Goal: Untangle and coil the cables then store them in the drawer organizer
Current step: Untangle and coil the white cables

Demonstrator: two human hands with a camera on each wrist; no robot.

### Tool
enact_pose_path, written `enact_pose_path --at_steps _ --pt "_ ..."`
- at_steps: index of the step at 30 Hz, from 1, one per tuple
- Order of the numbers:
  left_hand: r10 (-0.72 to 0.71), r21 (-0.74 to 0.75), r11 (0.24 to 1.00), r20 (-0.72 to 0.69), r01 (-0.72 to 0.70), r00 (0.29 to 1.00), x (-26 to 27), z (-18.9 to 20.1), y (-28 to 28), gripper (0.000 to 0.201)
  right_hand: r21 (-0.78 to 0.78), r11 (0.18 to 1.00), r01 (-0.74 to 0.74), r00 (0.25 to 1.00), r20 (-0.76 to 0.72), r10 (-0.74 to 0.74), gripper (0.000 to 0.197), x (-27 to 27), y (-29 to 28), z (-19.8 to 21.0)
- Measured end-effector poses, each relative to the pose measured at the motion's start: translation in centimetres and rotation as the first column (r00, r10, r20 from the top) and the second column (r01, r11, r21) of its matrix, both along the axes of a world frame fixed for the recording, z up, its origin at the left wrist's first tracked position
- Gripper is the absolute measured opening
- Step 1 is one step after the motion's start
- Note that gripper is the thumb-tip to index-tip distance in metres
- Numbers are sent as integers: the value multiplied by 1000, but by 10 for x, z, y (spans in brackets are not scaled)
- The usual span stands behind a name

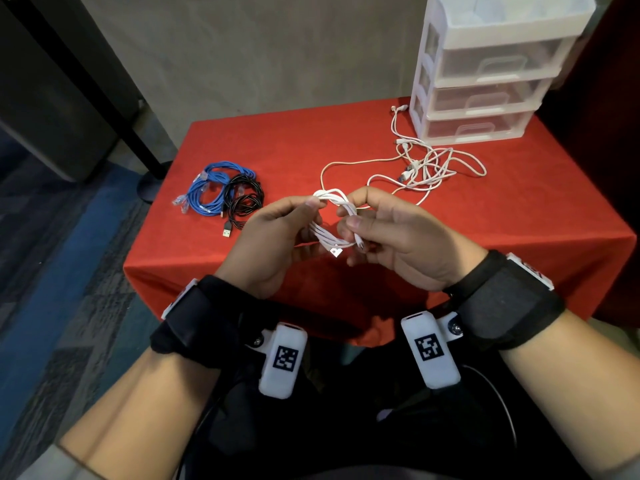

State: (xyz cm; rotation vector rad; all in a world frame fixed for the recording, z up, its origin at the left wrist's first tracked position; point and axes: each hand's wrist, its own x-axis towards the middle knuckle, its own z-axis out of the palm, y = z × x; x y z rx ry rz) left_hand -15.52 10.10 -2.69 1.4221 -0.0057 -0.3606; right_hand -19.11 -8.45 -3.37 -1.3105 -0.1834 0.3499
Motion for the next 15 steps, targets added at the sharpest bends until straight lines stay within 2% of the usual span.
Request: enact_pose_path --at_steps 7,11,15 --pt "29 27 999 82 -31 996 0 5 -6 13 40 999 -10 999 31 9 29 -3 -9 4" --pt "10 31 999 110 -13 994 -1 6 -2 13 -76 995 57 993 103 -49 28 -5 -14 5" --pt "-13 -56 998 5 14 1000 -2 5 -1 16 -234 966 109 960 278 -41 29 -5 -16 9"
